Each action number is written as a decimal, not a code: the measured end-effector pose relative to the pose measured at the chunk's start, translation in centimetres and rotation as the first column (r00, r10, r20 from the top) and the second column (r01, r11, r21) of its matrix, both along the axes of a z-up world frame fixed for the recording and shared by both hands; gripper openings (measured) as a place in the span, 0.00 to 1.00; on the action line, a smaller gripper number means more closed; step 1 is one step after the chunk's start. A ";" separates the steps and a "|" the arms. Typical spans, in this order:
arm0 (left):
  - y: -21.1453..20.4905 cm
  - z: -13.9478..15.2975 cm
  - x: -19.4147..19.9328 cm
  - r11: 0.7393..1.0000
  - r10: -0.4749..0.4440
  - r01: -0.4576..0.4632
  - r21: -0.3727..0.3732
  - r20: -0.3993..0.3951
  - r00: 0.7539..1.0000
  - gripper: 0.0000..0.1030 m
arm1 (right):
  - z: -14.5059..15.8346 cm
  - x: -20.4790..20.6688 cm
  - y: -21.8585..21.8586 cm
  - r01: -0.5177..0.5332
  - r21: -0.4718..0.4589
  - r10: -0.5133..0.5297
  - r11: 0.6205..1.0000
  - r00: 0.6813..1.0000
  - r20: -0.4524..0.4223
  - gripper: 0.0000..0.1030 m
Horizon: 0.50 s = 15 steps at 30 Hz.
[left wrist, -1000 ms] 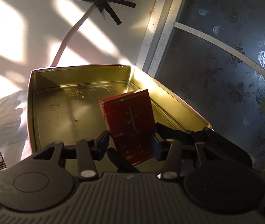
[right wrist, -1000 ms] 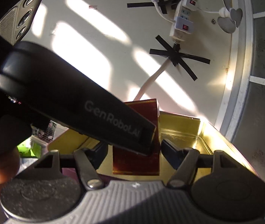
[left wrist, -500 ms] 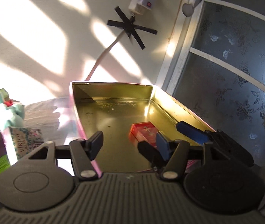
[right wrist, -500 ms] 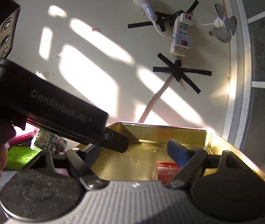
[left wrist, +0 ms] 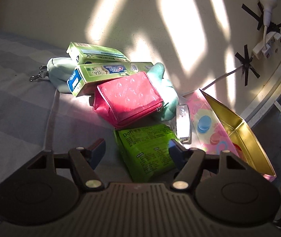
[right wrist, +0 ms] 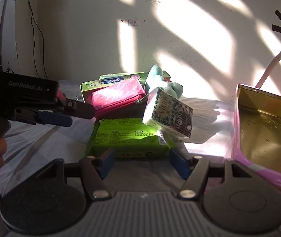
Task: Organize objects
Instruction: 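Grasp the green snack packet with the left gripper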
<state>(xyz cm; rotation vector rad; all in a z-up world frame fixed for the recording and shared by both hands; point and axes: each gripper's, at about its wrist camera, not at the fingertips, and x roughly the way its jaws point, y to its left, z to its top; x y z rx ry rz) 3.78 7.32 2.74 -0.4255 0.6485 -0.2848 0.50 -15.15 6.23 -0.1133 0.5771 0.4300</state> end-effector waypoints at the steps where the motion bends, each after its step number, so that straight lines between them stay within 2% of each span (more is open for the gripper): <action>1: -0.2 -0.2 0.3 1.000 -0.012 0.012 -0.006 -0.007 1.000 0.69 | -0.1 0.3 0.6 -0.006 -0.025 0.006 1.000 1.000 0.005 0.73; 2: -0.4 -0.4 0.6 1.000 -0.019 0.019 -0.007 -0.014 1.000 0.69 | -0.3 0.4 1.2 -0.011 -0.050 0.012 0.999 1.000 0.014 0.81; 5: -1.0 -1.1 1.5 1.000 -0.018 0.019 0.009 -0.033 0.999 0.71 | -0.9 1.7 2.7 -0.031 -0.109 0.034 0.994 0.999 0.021 0.95; 7: -1.1 -1.5 2.2 1.000 -0.016 0.017 0.016 -0.056 0.998 0.71 | -1.3 3.1 3.1 -0.071 -0.116 0.065 0.991 0.996 -0.054 1.00; 8: -1.1 -1.7 2.3 1.000 -0.016 0.017 0.017 -0.058 0.998 0.71 | -1.6 3.9 3.2 -0.096 -0.107 0.084 0.990 0.990 -0.112 1.00; 11: -1.1 -1.7 2.2 0.999 -0.017 0.018 0.029 -0.049 0.999 0.69 | -1.7 5.0 2.4 -0.135 -0.034 0.128 0.990 0.980 -0.151 1.00; 13: -1.0 -1.7 1.9 0.999 -0.013 0.016 0.051 -0.051 0.999 0.59 | -1.7 4.3 2.3 -0.169 -0.021 0.165 0.985 0.978 -0.126 0.93; 15: -0.9 -1.4 1.3 0.997 -0.015 0.019 0.075 -0.057 0.998 0.57 | -1.9 2.5 2.9 -0.180 -0.068 0.175 0.981 0.981 -0.084 0.85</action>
